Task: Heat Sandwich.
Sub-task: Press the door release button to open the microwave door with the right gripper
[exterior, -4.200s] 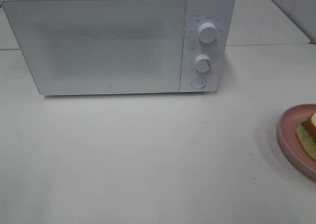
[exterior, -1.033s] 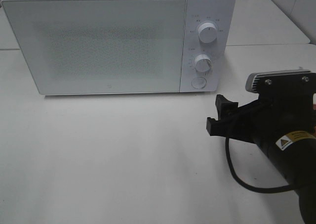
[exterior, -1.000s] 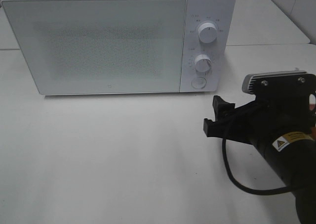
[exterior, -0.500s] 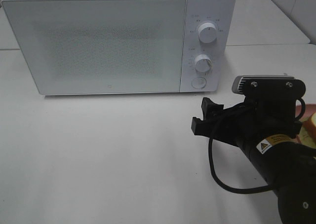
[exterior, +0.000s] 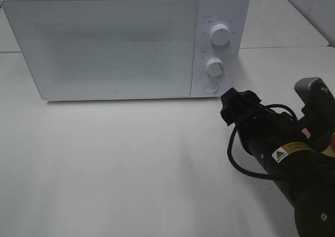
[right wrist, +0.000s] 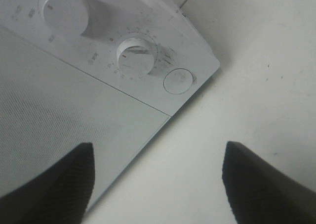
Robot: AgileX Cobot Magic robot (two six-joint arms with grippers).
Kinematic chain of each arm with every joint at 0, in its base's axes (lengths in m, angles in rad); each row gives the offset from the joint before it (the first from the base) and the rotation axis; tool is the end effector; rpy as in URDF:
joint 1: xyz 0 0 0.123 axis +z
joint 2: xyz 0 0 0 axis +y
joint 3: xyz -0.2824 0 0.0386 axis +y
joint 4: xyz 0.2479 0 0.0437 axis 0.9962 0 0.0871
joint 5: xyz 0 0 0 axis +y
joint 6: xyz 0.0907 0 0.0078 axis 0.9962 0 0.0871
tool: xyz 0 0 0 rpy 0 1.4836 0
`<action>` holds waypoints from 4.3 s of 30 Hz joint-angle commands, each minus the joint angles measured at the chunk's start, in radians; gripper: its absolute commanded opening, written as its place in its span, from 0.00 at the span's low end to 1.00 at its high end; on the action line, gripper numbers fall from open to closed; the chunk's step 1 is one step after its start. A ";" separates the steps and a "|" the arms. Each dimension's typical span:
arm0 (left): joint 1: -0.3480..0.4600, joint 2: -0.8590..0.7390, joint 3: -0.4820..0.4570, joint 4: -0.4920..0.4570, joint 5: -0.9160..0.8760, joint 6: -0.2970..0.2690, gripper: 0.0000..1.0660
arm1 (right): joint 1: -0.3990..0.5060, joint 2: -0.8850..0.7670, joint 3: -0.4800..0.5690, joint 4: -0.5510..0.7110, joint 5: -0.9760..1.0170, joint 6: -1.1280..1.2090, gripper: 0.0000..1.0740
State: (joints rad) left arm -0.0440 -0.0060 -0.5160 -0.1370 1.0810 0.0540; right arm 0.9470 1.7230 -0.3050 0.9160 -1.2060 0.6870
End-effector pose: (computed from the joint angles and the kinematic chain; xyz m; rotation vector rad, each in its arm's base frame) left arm -0.0094 -0.0106 0.2805 0.1096 2.0357 -0.1575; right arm 0.1832 0.1391 0.1386 0.7109 1.6945 0.6898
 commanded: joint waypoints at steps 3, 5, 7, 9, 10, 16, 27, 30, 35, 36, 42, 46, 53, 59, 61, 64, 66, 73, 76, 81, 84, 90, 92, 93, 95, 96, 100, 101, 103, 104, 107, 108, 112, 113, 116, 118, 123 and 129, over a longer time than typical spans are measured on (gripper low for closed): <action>-0.003 -0.022 0.003 -0.001 -0.013 -0.006 0.93 | 0.002 0.002 -0.006 0.041 -0.042 0.420 0.57; -0.003 -0.022 0.003 -0.001 -0.013 -0.006 0.93 | 0.002 0.002 -0.006 0.061 -0.010 0.543 0.51; -0.003 -0.022 0.003 -0.001 -0.013 -0.006 0.93 | 0.002 0.002 -0.008 0.075 0.015 0.640 0.43; -0.003 -0.022 0.003 -0.001 -0.013 -0.006 0.93 | 0.002 0.002 -0.008 0.077 0.031 0.689 0.35; -0.003 -0.022 0.003 -0.001 -0.013 -0.006 0.93 | 0.002 0.002 -0.008 0.078 0.041 0.700 0.29; -0.003 -0.022 0.003 -0.001 -0.013 -0.006 0.93 | -0.004 0.002 -0.020 0.072 0.106 0.689 0.00; -0.003 -0.022 0.003 -0.001 -0.013 -0.006 0.93 | -0.083 0.024 -0.083 -0.004 0.161 0.626 0.00; -0.003 -0.022 0.003 -0.001 -0.013 -0.007 0.93 | -0.127 0.051 -0.112 -0.079 0.166 0.640 0.00; -0.003 -0.022 0.003 -0.001 -0.013 -0.007 0.93 | -0.174 0.105 -0.171 -0.125 0.198 0.654 0.00; -0.003 -0.022 0.003 -0.001 -0.013 -0.007 0.93 | -0.174 0.105 -0.171 -0.125 0.198 0.654 0.00; -0.003 -0.022 0.003 -0.001 -0.013 -0.007 0.93 | -0.229 0.174 -0.261 -0.176 0.217 0.655 0.00; -0.003 -0.022 0.003 -0.001 -0.013 -0.007 0.93 | -0.261 0.218 -0.319 -0.203 0.241 0.655 0.00; -0.003 -0.022 0.003 -0.001 -0.013 -0.007 0.93 | -0.322 0.291 -0.425 -0.273 0.282 0.664 0.00; -0.003 -0.022 0.003 -0.001 -0.013 -0.007 0.93 | -0.361 0.339 -0.474 -0.279 0.293 0.669 0.00; -0.003 -0.022 0.003 -0.001 -0.013 -0.007 0.93 | -0.374 0.353 -0.487 -0.279 0.292 0.674 0.00; -0.003 -0.022 0.003 -0.001 -0.013 -0.007 0.93 | -0.380 0.362 -0.497 -0.280 0.293 0.677 0.00; -0.003 -0.022 0.003 -0.001 -0.013 -0.007 0.93 | -0.388 0.375 -0.514 -0.287 0.301 0.681 0.00; -0.003 -0.022 0.003 -0.001 -0.013 -0.007 0.93 | -0.388 0.420 -0.548 -0.288 0.315 0.703 0.00; -0.003 -0.022 0.003 -0.001 -0.013 -0.007 0.93 | -0.400 0.436 -0.572 -0.278 0.310 0.696 0.00; -0.003 -0.022 0.003 -0.001 -0.013 -0.007 0.93 | -0.432 0.442 -0.587 -0.275 0.271 0.683 0.00; -0.003 -0.022 0.003 -0.001 -0.013 -0.007 0.93 | -0.445 0.444 -0.598 -0.277 0.264 0.672 0.00; -0.003 -0.022 0.003 -0.001 -0.013 -0.007 0.93 | -0.446 0.459 -0.649 -0.276 0.211 0.664 0.00; -0.003 -0.022 0.003 -0.001 -0.013 -0.007 0.93 | -0.446 0.464 -0.658 -0.276 0.200 0.664 0.00; -0.003 -0.022 0.003 -0.001 -0.013 -0.007 0.93 | -0.446 0.464 -0.665 -0.273 0.189 0.662 0.00; -0.003 -0.022 0.003 -0.001 -0.013 -0.007 0.93 | -0.446 0.467 -0.676 -0.265 0.139 0.639 0.00; -0.003 -0.022 0.003 -0.001 -0.013 -0.007 0.93 | -0.446 0.467 -0.678 -0.263 0.122 0.635 0.00; -0.003 -0.022 0.003 -0.001 -0.013 -0.007 0.93 | -0.446 0.478 -0.706 -0.246 0.097 0.616 0.00; -0.003 -0.022 0.003 -0.001 -0.013 -0.007 0.93 | -0.446 0.478 -0.706 -0.246 0.097 0.616 0.00; -0.003 -0.022 0.003 -0.001 -0.013 -0.007 0.93 | -0.446 0.495 -0.734 -0.246 0.095 0.616 0.00; -0.003 -0.022 0.003 -0.001 -0.013 -0.007 0.93 | -0.446 0.513 -0.757 -0.250 0.085 0.616 0.00; -0.003 -0.022 0.003 -0.001 -0.013 -0.007 0.93 | -0.446 0.522 -0.769 -0.251 0.082 0.615 0.00; -0.003 -0.022 0.003 -0.001 -0.013 -0.007 0.93 | -0.446 0.522 -0.769 -0.250 0.082 0.614 0.00; -0.003 -0.022 0.003 -0.001 -0.013 -0.007 0.93 | -0.446 0.522 -0.769 -0.250 0.123 0.604 0.00; -0.003 -0.022 0.003 -0.001 -0.013 -0.007 0.93 | -0.446 0.522 -0.769 -0.250 0.154 0.604 0.00; -0.003 -0.022 0.003 -0.001 -0.013 -0.007 0.93 | -0.446 0.522 -0.769 -0.250 0.160 0.604 0.00; -0.003 -0.018 0.003 -0.001 -0.013 -0.007 0.93 | -0.446 0.519 -0.769 -0.251 0.162 0.604 0.00; -0.003 -0.017 0.003 -0.001 -0.013 -0.007 0.93 | -0.443 0.505 -0.767 -0.251 0.197 0.589 0.00; -0.003 -0.017 0.003 -0.001 -0.013 -0.007 0.93 | -0.443 0.493 -0.767 -0.251 0.242 0.585 0.00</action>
State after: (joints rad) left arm -0.0440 -0.0060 -0.5160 -0.1370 1.0810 0.0540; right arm 0.5470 2.2150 -0.9860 0.7670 -0.8460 1.2740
